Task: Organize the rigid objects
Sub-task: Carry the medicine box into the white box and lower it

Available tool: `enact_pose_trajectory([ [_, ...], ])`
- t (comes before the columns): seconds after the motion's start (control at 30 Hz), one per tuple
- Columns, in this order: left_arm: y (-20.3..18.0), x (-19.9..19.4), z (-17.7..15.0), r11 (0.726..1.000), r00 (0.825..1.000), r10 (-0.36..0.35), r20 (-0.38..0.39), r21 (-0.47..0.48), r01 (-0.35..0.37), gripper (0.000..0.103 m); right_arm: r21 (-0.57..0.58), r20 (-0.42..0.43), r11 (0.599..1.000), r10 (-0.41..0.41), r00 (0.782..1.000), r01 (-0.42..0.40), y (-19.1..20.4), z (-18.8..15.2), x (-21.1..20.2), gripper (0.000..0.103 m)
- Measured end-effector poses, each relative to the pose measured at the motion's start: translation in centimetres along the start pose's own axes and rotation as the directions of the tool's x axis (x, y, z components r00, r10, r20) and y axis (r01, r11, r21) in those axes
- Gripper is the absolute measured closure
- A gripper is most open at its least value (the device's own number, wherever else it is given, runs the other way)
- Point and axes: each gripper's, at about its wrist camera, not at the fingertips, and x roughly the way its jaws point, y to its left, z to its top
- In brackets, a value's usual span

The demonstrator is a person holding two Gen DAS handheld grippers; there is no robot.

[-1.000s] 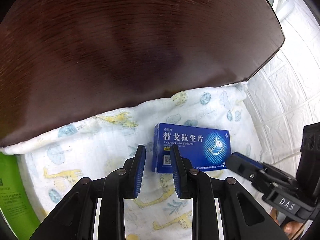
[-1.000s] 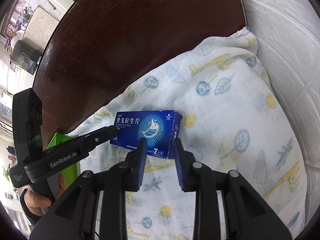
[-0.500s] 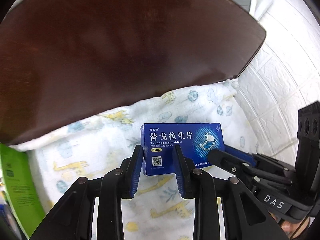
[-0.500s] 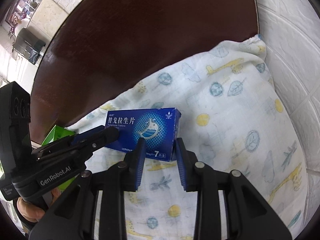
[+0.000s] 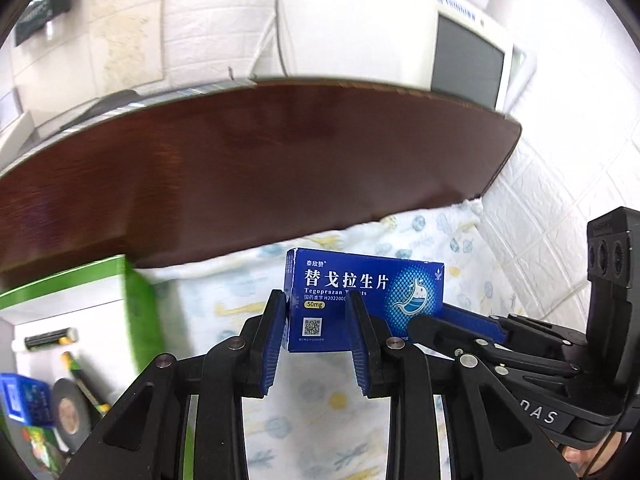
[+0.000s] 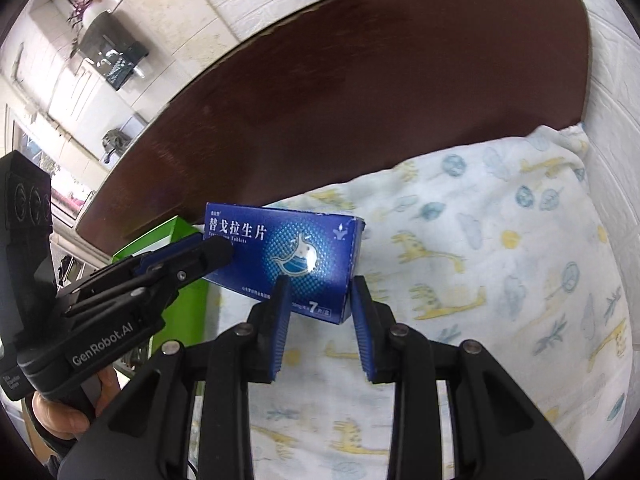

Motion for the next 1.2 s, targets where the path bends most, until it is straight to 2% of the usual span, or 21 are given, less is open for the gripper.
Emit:
enact_pose_trajectory([
  [0.27, 3.8, -4.7, -1.5, 0.998, 0.996, 0.047, 0.077, -0.043, -0.044, 0.074, -0.084, 0.0, 0.996, 0.039, 0.999, -0.039, 6.3, -0.1, 0.5, 0.073],
  [0.43, 8.1, -7.8, -2.8, 0.991, 0.99, 0.077, 0.117, -0.114, -0.064, 0.074, -0.143, -0.004, 0.986, 0.081, 0.997, -0.08, 10.6, -0.3, 1.3, 0.073],
  [0.67, 13.4, -10.5, -4.5, 0.975, 0.982, 0.128, 0.14, -0.197, -0.099, 0.074, -0.203, -0.051, 0.967, 0.143, 0.988, -0.151, 16.0, -0.8, 4.1, 0.073],
  [0.97, 18.0, -11.2, -5.9, 0.96, 0.979, 0.15, 0.138, -0.259, -0.111, 0.074, -0.257, -0.113, 0.951, 0.144, 0.983, -0.169, 20.6, -0.9, 7.4, 0.073],
  [1.2, 20.0, -9.8, -6.2, 0.955, 0.984, 0.137, 0.116, -0.278, -0.1, 0.074, -0.272, -0.135, 0.95, 0.118, 0.984, -0.152, 21.7, -0.8, 9.4, 0.072],
])
